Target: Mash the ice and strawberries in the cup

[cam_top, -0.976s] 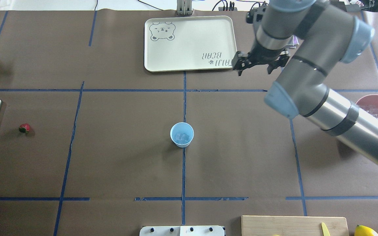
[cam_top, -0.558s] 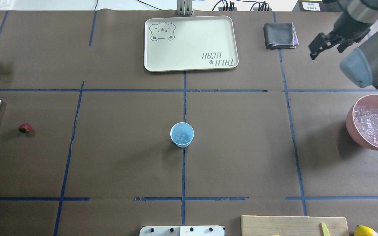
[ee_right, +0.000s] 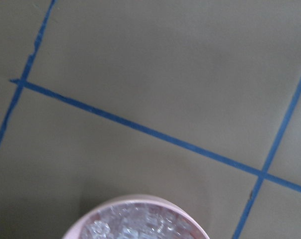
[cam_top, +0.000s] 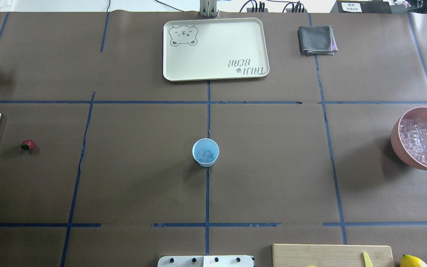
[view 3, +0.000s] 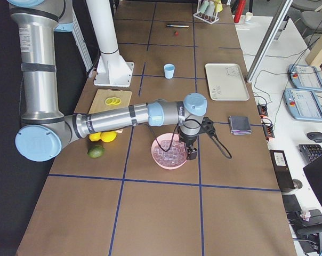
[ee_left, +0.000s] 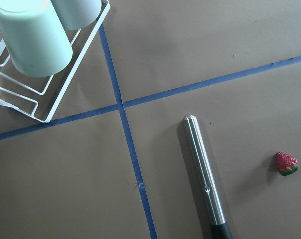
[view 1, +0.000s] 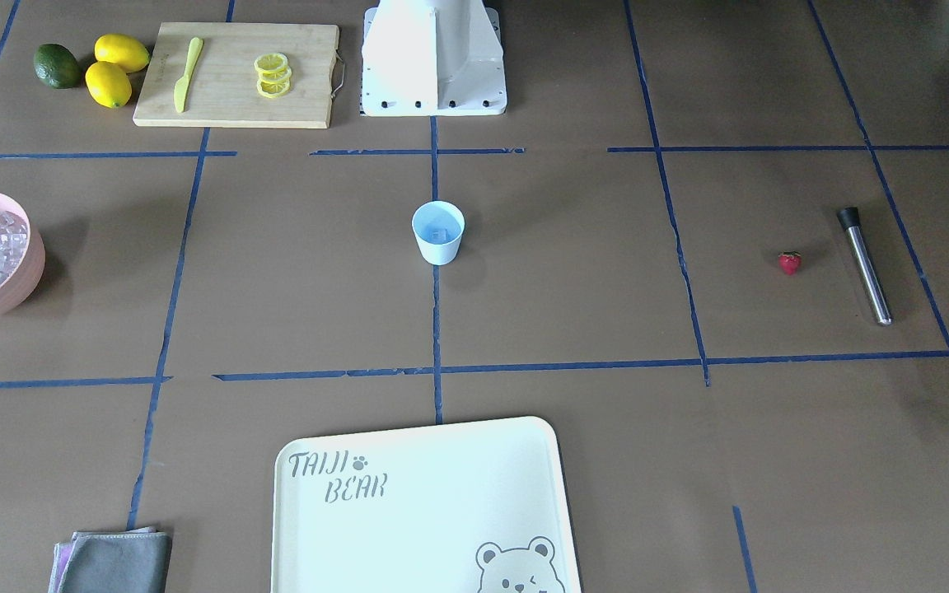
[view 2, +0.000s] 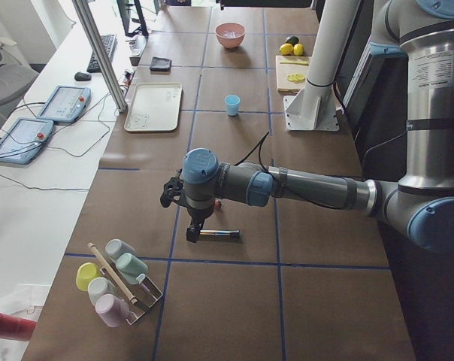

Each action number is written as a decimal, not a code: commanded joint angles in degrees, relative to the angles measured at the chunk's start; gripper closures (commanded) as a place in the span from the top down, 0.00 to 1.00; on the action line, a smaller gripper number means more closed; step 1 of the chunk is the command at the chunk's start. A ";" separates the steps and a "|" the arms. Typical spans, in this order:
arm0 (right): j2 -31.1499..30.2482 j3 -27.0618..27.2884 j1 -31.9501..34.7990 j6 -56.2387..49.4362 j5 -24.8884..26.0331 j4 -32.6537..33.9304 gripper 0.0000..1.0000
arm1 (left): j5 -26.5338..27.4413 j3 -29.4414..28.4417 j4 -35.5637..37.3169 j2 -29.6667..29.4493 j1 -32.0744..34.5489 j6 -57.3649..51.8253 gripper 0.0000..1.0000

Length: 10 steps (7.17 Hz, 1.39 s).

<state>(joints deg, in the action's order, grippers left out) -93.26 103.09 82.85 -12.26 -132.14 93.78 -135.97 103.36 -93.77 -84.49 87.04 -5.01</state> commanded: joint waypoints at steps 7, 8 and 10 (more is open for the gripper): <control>-5.79 2.89 8.02 6.63 -2.33 -0.88 0.99 | -5.79 0.17 0.08 -2.52 -0.38 5.10 1.00; -5.88 3.25 8.20 6.54 -1.90 -0.88 0.99 | -5.10 0.52 0.17 -2.52 -0.38 5.19 1.00; -6.14 3.08 8.12 6.80 -1.63 -1.41 0.99 | 1.99 2.09 0.17 -2.87 -4.21 11.46 1.00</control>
<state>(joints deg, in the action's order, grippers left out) -99.37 106.17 90.92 -5.60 -133.79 92.58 -138.20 104.41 -93.44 -87.17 85.61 2.01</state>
